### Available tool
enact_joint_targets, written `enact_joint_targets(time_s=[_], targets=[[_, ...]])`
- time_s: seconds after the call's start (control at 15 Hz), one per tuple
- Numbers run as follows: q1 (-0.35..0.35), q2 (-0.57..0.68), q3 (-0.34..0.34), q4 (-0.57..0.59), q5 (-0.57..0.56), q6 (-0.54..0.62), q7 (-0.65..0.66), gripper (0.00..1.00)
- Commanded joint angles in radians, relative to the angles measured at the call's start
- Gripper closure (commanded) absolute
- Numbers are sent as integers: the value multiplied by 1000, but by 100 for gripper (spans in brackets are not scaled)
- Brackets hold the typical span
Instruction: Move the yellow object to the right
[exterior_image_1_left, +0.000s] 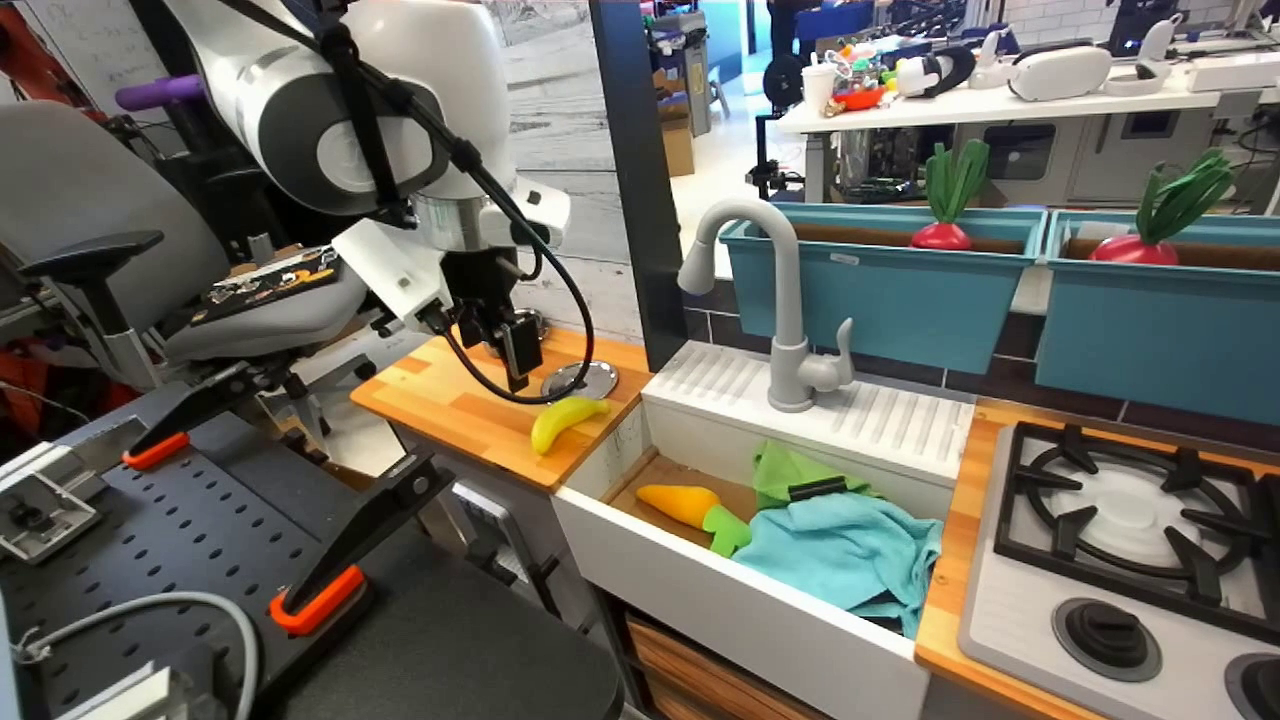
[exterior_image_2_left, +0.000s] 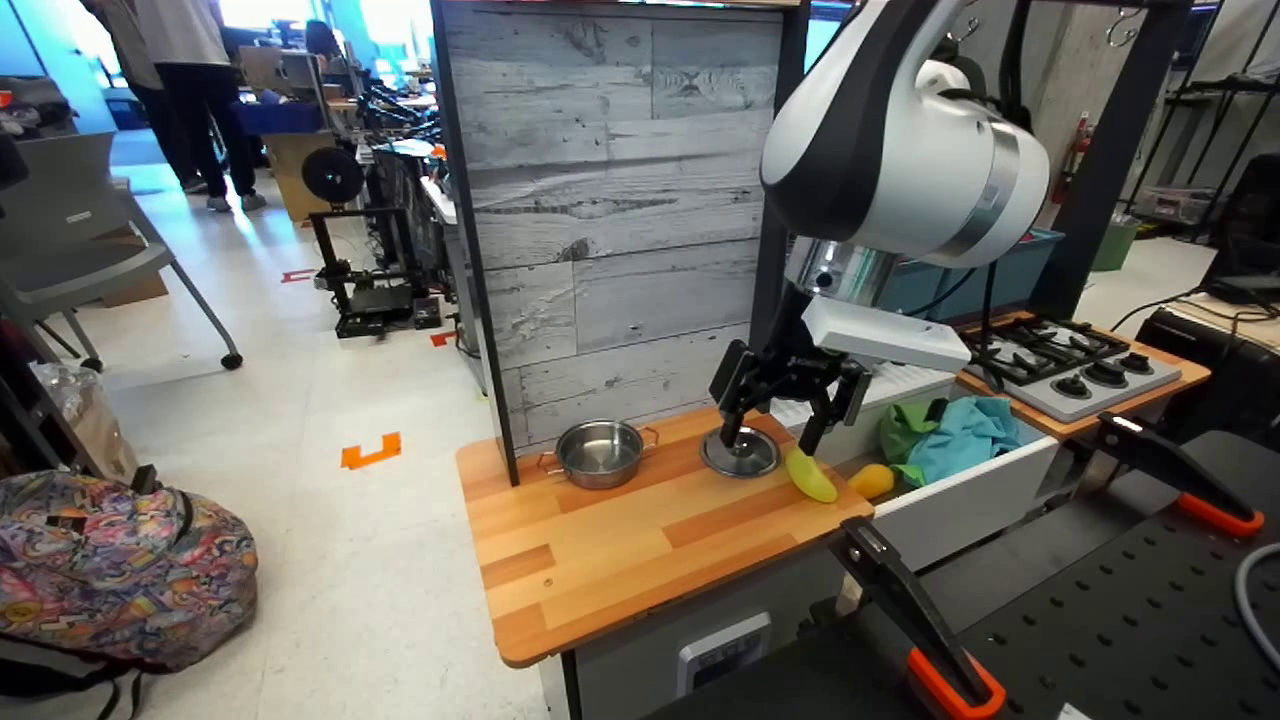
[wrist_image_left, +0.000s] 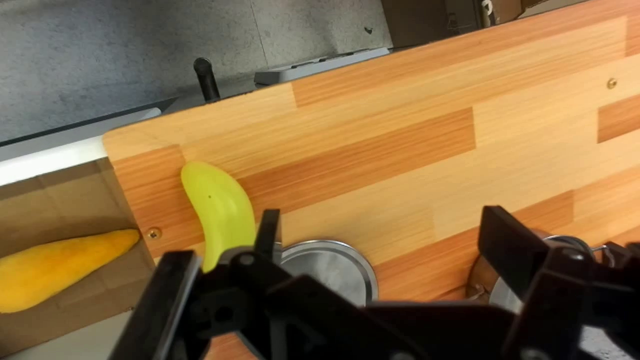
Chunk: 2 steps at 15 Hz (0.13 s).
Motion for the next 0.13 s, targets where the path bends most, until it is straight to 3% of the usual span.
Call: enact_joint_targets(time_s=[0.0,0.07], targets=[[16,-2,-12,4,29,-4,-20,0],[16,-2,-12,4,29,-4,-20,0]])
